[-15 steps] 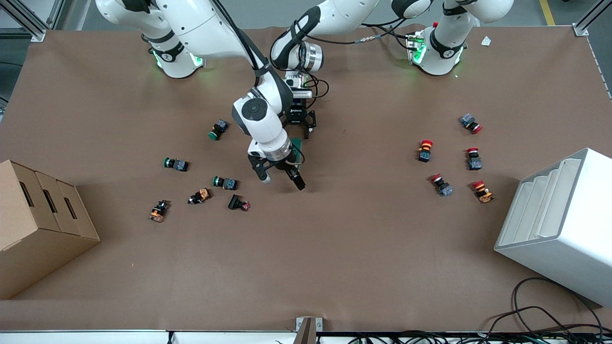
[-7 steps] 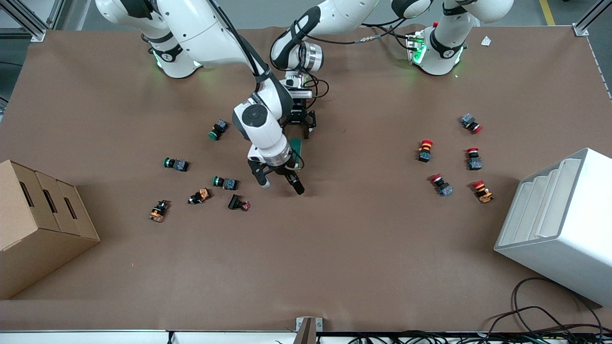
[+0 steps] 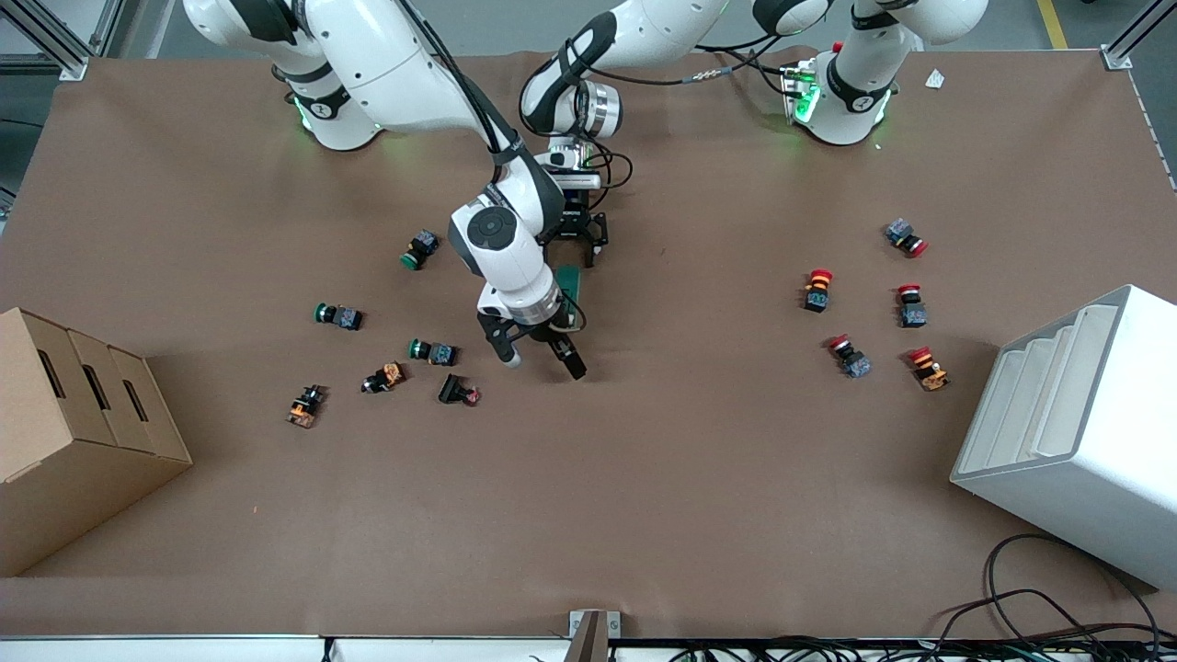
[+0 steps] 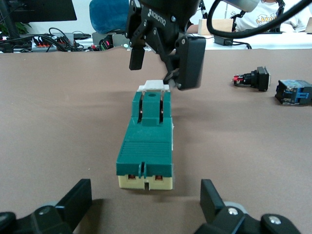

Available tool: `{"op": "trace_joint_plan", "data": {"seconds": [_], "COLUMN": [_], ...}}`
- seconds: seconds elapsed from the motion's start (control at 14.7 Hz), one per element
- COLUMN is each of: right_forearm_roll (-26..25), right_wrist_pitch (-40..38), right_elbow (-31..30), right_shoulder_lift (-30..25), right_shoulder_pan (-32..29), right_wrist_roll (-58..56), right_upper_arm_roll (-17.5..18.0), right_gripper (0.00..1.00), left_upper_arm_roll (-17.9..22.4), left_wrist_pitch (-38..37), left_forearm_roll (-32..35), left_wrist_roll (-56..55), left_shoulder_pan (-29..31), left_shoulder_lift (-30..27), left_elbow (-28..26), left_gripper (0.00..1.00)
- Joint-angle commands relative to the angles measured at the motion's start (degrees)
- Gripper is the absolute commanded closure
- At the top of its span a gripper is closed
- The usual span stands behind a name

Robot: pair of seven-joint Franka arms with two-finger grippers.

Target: Close load switch with both arms

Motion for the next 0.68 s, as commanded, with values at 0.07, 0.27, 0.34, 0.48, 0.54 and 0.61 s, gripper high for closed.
{"op": "trace_joint_plan", "data": {"seconds": [0.07, 0.27, 0.34, 0.48, 0.54, 0.61], "right_forearm_roll": [-2.1, -2.0, -2.0, -1.9, -1.9, -1.9], "right_wrist_pitch": [-0.6, -6.7, -11.4, -22.8, -28.1, -32.7], "right_elbow": [1.7, 4.2, 6.5, 10.9, 12.5, 13.5], "right_shoulder_lift": [0.7, 0.3, 0.1, -1.6, -3.0, -4.8], "right_shoulder_pan": [-2.3, -4.7, -6.0, -8.2, -9.8, -11.8], "right_wrist_roll": [-1.9, -6.0, -7.5, -11.5, -14.4, -18.0], "right_upper_arm_roll": [0.6, 0.7, 0.7, 0.7, 0.7, 0.7], "right_gripper": [0.00, 0.00, 0.00, 0.00, 0.00, 0.00], "left_upper_arm_roll": [-0.8, -0.9, -0.9, -0.9, -1.0, -1.1], "left_wrist_pitch": [3.5, 3.4, 3.5, 3.5, 3.5, 3.5], "left_forearm_roll": [-2.2, -2.5, -2.5, -3.7, -4.7, -6.1], "left_wrist_roll": [0.5, 1.0, 1.5, 2.9, 4.3, 6.3], "left_shoulder_pan": [0.2, 0.8, 1.1, 1.6, 2.1, 2.3], "left_shoulder_lift": [2.9, 1.5, 1.0, -0.4, -1.4, -2.5], "left_elbow": [-0.5, -0.5, -0.5, -0.4, -0.4, -0.4], "left_gripper": [0.02, 0.02, 0.02, 0.02, 0.02, 0.02]}}
